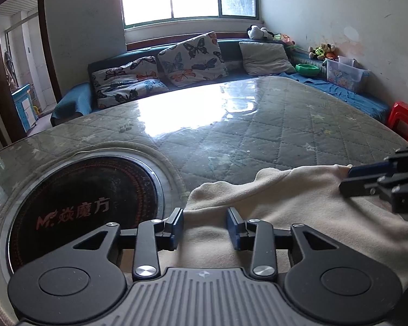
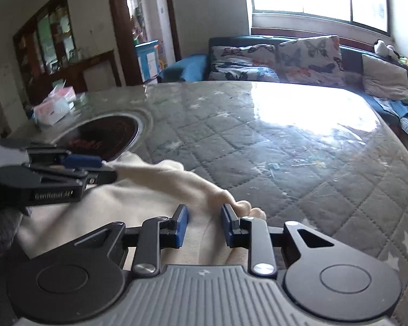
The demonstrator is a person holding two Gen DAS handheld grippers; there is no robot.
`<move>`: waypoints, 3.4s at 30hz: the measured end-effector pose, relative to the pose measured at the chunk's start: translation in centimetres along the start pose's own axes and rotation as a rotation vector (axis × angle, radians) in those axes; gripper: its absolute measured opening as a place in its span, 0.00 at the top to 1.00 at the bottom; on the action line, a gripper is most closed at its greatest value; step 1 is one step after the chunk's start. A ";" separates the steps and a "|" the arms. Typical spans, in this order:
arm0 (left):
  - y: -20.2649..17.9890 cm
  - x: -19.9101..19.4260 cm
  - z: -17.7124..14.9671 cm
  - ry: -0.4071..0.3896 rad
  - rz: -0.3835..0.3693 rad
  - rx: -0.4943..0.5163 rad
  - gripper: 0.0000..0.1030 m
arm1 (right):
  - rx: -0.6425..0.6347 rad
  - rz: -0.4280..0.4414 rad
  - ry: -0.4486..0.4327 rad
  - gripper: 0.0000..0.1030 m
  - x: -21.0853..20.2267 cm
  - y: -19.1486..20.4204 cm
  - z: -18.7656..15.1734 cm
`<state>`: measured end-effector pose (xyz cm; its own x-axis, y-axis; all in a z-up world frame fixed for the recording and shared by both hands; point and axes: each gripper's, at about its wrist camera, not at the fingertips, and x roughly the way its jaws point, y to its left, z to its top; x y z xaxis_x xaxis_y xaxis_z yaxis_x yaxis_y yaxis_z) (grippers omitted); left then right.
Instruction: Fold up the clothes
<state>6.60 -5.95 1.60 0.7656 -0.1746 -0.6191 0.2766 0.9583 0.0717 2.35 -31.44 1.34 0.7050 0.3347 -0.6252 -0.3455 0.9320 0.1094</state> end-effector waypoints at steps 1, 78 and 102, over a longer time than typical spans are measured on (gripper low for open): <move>0.1 -0.2 -0.1 -0.004 0.003 -0.001 0.63 | -0.002 -0.005 -0.006 0.74 -0.3 0.1 0.0; 3.9 -3.0 -3.6 -0.020 0.248 -0.059 0.57 | -0.027 -0.207 -0.039 0.84 1.6 -1.0 -0.1; -0.9 -6.8 -6.6 -0.077 0.072 0.019 0.56 | -0.102 0.001 -0.063 0.69 -4.6 3.7 -5.3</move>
<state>-2.64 -4.12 0.62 0.8262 -0.1228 -0.5499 0.2294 0.9647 0.1292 -5.49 -30.26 0.50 0.7410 0.3469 -0.5750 -0.4056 0.9136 0.0286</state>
